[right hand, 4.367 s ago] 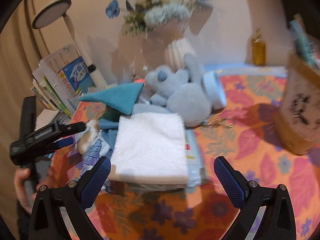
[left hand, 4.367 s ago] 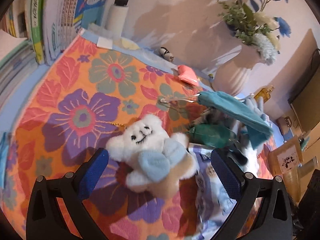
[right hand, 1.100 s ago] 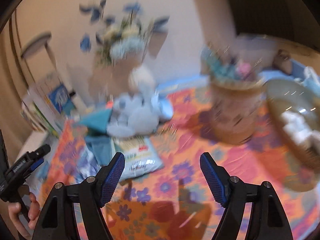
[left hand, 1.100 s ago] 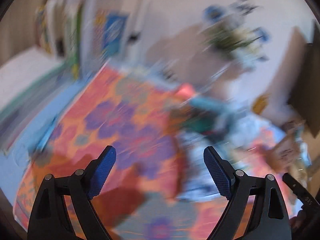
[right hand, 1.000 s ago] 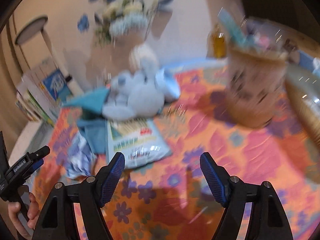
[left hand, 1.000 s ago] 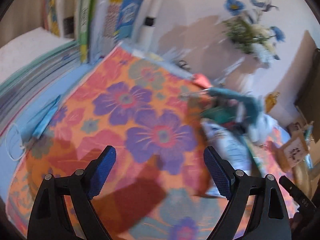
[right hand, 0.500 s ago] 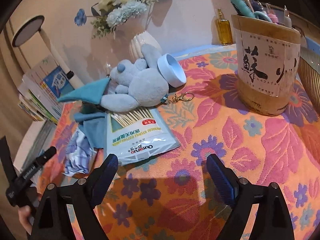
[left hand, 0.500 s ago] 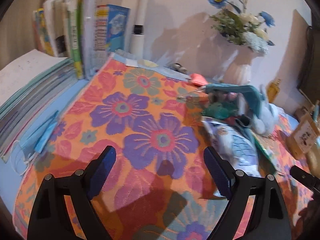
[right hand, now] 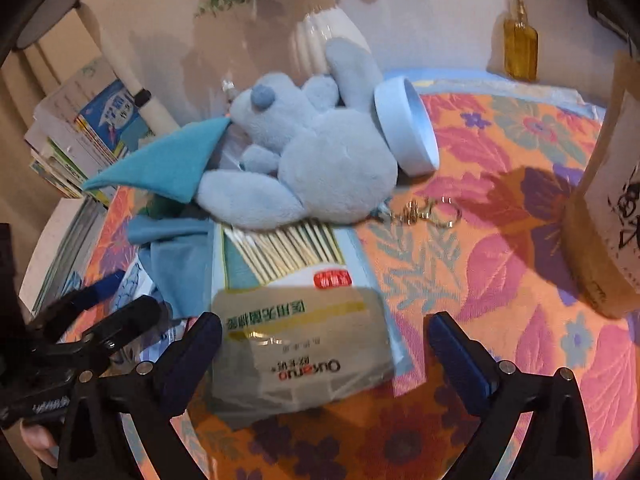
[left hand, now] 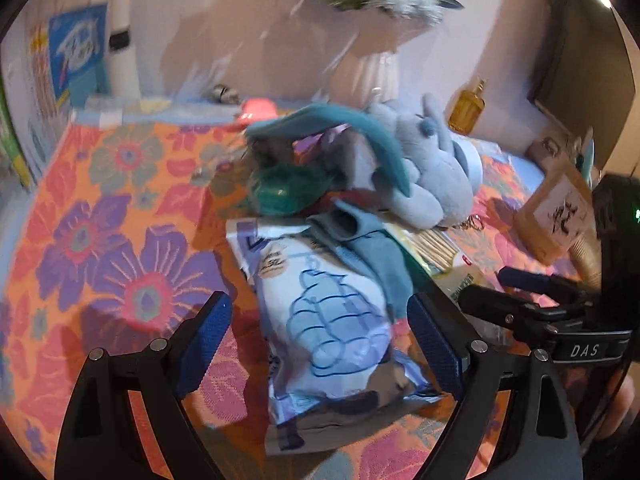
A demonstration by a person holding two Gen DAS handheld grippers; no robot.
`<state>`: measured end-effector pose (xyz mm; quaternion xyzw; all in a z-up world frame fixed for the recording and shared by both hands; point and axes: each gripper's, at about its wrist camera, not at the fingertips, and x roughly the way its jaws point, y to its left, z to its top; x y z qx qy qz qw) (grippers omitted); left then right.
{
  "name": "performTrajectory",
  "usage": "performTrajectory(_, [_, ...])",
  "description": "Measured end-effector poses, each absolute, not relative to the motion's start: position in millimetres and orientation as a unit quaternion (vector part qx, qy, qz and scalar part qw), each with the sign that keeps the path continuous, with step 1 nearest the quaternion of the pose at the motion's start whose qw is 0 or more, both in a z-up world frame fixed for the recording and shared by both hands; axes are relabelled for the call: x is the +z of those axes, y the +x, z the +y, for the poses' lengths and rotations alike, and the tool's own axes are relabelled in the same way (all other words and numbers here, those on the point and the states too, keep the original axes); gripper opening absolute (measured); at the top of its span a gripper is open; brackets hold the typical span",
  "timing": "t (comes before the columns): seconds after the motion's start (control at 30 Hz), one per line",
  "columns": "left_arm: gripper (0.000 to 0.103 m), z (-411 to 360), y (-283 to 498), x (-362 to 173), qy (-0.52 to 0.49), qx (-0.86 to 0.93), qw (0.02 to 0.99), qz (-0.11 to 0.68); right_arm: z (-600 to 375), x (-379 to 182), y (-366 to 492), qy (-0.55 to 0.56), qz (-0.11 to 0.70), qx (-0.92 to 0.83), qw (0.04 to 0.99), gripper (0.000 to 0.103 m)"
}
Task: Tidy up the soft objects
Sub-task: 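Return both grippers to the bed toward the tissue pack and swab bag, then grasp the blue-printed tissue pack with left gripper while right gripper grasps the cotton-swab bag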
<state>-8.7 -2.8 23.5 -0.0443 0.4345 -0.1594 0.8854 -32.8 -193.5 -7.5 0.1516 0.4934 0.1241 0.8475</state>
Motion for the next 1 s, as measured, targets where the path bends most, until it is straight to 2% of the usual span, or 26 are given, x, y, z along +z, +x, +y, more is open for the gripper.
performTrajectory(0.23, [0.089,19,-9,13,-0.093,-0.162,0.879,0.439,-176,-11,-24,0.110,0.490,0.106,0.858,0.103])
performTrajectory(0.3, [0.087,19,-5,10,-0.092,-0.139,0.879,0.446,-165,-10,-24,0.083,0.488,0.095,0.864,0.097])
performTrajectory(0.33, [0.081,17,-5,11,-0.087,-0.131,0.882,0.443,-164,-9,-27,0.076,0.486,0.100,0.865,0.087])
performTrajectory(0.37, [0.076,15,-5,12,-0.082,-0.128,0.885,0.441,-162,-8,-27,0.073,0.485,0.100,0.865,0.081])
performTrajectory(0.4, [0.063,12,-5,11,-0.076,-0.128,0.886,0.440,-163,-8,-29,0.075,0.485,0.095,0.866,0.079])
performTrajectory(0.43, [0.053,9,-6,12,-0.068,-0.127,0.888,0.436,-165,-8,-32,0.074,0.481,0.087,0.869,0.070])
performTrajectory(0.47, [0.051,5,-10,14,-0.058,-0.122,0.892,0.431,-168,-7,-35,0.073,0.477,0.082,0.872,0.057])
performTrajectory(0.5, [0.046,3,-12,15,-0.050,-0.116,0.896,0.427,-173,-6,-38,0.083,0.470,0.085,0.874,0.052])
performTrajectory(0.57, [0.043,1,-15,18,-0.044,-0.116,0.896,0.426,-189,-8,-44,0.136,0.472,0.115,0.863,0.017])
performTrajectory(0.63, [0.043,5,-23,19,-0.053,-0.123,0.893,0.430,-205,-15,-49,0.198,0.481,0.146,0.842,0.001])
performTrajectory(0.77, [0.042,18,-45,23,-0.059,-0.119,0.896,0.423,-235,-24,-70,0.289,0.478,0.190,0.807,0.001])
performTrajectory(0.83, [0.042,27,-54,27,-0.061,-0.108,0.902,0.413,-237,-21,-80,0.277,0.484,0.185,0.809,0.001])
performTrajectory(0.9, [0.042,39,-58,33,-0.068,-0.090,0.909,0.402,-231,-18,-83,0.249,0.499,0.164,0.813,0.006])
performTrajectory(0.93, [0.042,44,-58,36,-0.072,-0.080,0.912,0.396,-227,-14,-84,0.244,0.504,0.165,0.812,0.012])
performTrajectory(1.0, [0.042,56,-57,40,-0.075,-0.067,0.917,0.386,-218,-9,-82,0.250,0.501,0.178,0.809,0.045])
